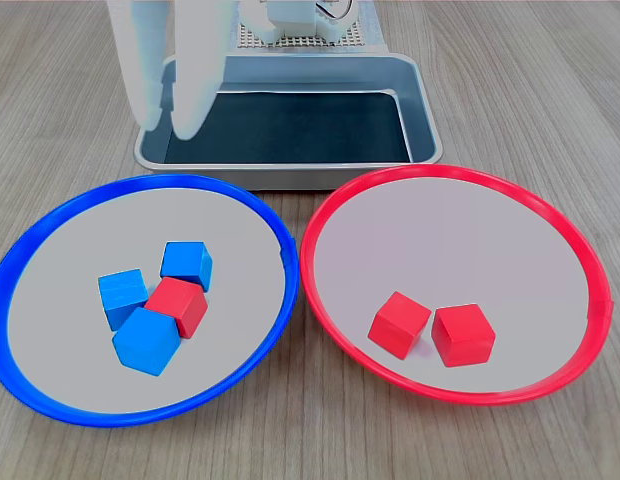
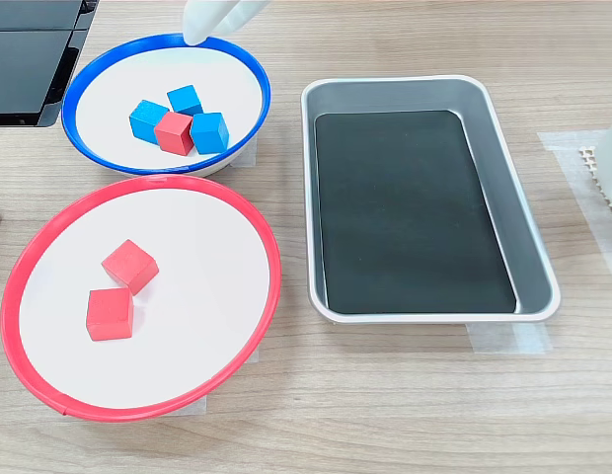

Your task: Relocate any red block in the blue dish to the red dish, correcting any misplacement.

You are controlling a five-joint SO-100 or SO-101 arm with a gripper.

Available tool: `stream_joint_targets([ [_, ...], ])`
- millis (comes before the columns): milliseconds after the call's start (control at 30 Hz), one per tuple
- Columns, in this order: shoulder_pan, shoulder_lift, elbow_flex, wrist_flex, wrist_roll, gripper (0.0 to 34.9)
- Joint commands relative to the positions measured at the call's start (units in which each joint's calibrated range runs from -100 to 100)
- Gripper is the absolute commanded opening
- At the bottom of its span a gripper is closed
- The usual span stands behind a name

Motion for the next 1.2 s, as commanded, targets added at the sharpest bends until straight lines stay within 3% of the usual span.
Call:
stream_joint_targets([
  [0,1.67,3.71,-4.27,-1.48,0.93,11.4],
  [467,2.62,17.44,-11.92,-5.60,1.47,14.4],
  [1167,-0.87,23.41,-15.47,-5.85,1.61,14.2],
])
